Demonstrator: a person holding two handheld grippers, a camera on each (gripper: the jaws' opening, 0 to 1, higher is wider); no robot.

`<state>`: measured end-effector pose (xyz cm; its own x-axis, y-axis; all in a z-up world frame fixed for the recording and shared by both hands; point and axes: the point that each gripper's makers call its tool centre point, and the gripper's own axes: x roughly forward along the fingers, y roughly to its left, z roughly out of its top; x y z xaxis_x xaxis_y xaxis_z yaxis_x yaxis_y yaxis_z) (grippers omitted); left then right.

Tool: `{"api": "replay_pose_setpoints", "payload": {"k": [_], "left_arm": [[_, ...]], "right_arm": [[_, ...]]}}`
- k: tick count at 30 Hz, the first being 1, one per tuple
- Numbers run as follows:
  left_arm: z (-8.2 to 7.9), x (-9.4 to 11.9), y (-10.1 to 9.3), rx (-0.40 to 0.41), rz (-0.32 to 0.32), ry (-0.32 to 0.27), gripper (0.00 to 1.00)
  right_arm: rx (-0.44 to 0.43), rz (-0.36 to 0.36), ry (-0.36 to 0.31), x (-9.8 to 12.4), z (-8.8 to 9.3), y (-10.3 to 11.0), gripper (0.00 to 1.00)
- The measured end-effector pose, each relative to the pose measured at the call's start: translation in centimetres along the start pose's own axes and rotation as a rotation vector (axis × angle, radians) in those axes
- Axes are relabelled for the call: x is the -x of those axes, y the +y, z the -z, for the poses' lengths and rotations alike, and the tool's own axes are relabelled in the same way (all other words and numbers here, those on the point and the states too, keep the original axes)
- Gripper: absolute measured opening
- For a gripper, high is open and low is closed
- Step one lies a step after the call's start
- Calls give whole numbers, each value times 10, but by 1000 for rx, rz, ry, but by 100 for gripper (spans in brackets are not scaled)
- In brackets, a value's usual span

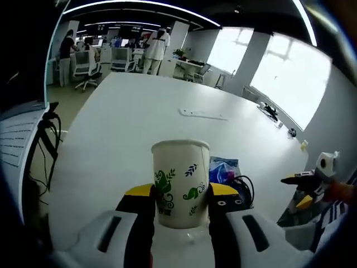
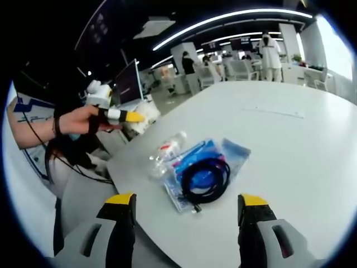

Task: Arrange the tabletop items into an orderly group along one side of the table until the central work area is clear of visible clutter.

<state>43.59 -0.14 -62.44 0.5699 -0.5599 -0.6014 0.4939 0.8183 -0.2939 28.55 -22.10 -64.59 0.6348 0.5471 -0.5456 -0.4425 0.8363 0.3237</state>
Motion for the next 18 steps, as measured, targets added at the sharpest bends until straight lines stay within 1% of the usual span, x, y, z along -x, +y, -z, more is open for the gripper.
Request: {"api": "replay_pose_setpoints", "payload": {"k": [6,9,14,18], "left_arm": [[6,1,-14,-36,26,13,36],[9,1,-17,-58,29,22,36],[14,4,-25,-72,41,27,36],[19,6,-31,-94,50,39,36]], "right_arm": [[7,-10,1,-2,-2,2,75],[6,-17,0,-3,-3,3,74],[-15,-32,-15,-6,-6,6,74],[-18,-41,-15,-9,-6,7,74]]}}
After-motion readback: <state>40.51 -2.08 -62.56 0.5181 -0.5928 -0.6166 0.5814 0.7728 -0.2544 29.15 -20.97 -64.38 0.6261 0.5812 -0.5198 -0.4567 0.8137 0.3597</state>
